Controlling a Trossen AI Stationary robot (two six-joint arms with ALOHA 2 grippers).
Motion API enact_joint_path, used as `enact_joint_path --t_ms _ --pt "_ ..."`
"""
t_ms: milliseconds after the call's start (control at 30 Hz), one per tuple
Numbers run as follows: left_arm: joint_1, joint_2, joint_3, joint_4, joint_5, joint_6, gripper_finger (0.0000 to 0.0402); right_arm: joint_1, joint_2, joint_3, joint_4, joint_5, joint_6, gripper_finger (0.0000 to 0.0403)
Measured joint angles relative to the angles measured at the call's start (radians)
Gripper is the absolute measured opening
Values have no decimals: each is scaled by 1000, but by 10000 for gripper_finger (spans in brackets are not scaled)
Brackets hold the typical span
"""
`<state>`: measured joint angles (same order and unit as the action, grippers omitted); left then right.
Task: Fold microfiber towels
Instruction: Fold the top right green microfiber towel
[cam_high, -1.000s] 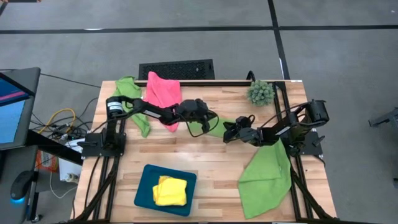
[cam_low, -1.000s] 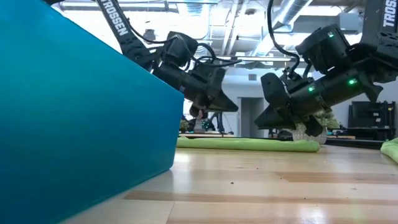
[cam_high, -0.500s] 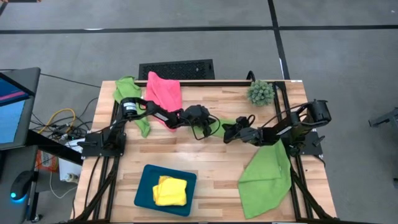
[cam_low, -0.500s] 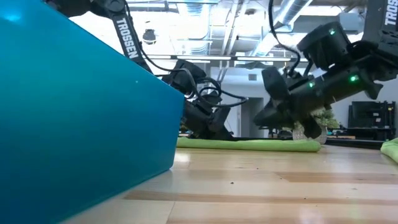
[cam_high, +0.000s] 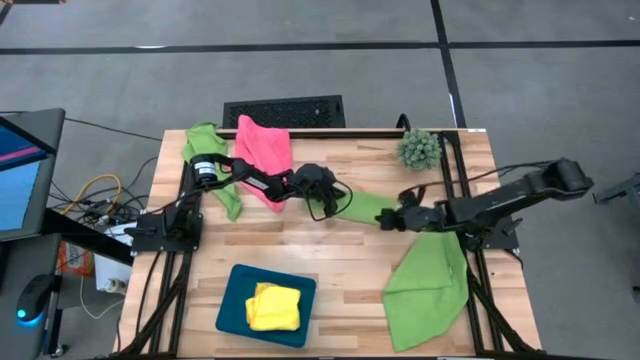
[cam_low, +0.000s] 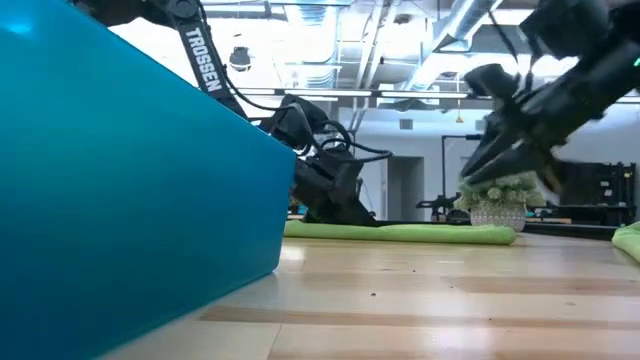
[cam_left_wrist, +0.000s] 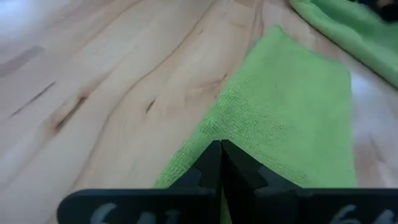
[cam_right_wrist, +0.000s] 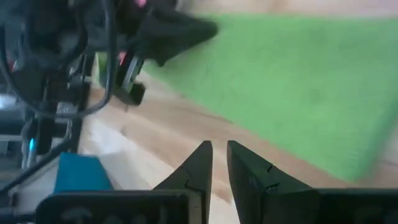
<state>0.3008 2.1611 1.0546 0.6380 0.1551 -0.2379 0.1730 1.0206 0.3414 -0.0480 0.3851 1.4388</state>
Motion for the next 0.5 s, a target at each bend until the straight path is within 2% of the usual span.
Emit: enact_joint_path --t_ms 133,233,367,500 --pt "8 -45 3 -2 22 -9 0 -30 -155 58 -367 -7 34 74" --pt "10 -60 1 -38 72 -51 0 -53 -209 84 -533 -57 25 75" --pt "1 -99 3 -13 136 -115 0 -73 -221 88 -558 -130 -38 95" --pt "-38 -103 2 -23 136 -152 0 -92 -186 88 -551 -124 -33 141"
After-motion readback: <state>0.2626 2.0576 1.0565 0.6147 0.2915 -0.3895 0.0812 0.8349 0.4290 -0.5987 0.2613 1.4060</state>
